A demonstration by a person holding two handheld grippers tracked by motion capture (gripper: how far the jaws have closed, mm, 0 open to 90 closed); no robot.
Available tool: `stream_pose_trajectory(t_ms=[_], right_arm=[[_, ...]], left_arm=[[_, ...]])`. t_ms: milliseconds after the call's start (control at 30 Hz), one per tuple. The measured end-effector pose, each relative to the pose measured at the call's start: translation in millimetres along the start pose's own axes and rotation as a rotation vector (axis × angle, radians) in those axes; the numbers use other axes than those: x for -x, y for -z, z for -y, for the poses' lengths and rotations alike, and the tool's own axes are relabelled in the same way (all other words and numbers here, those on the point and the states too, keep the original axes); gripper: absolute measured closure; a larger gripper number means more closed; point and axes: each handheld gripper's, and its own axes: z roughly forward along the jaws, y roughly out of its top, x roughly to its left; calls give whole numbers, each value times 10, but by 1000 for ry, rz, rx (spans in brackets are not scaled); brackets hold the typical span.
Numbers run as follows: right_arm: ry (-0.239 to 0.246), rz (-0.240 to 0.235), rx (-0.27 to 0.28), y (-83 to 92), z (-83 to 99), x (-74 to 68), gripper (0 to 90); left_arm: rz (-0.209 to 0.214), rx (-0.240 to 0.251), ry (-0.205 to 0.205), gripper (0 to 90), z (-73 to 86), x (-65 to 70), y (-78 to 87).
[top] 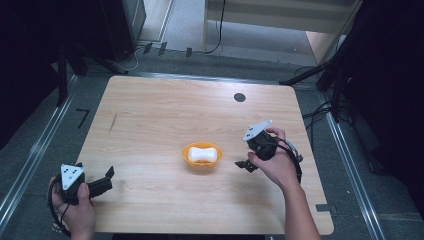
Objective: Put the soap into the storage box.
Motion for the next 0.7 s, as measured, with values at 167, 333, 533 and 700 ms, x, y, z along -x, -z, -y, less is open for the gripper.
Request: stream_pose_trajectory(t_ms=[167, 333, 533, 700], right_arm=[[-23, 2, 6, 10, 81, -2, 15], [-53, 52, 15, 18, 200, -31, 0], [-92, 33, 2, -17, 356, -67, 0], [-112, 36, 9, -24, 453, -80, 0]], left_arm=[[0, 2, 4, 0, 0, -1, 0], [0, 1, 3, 0, 0, -1, -1], [0, 2, 4, 0, 0, -1, -2], [0, 2, 4, 0, 1, -1, 0]])
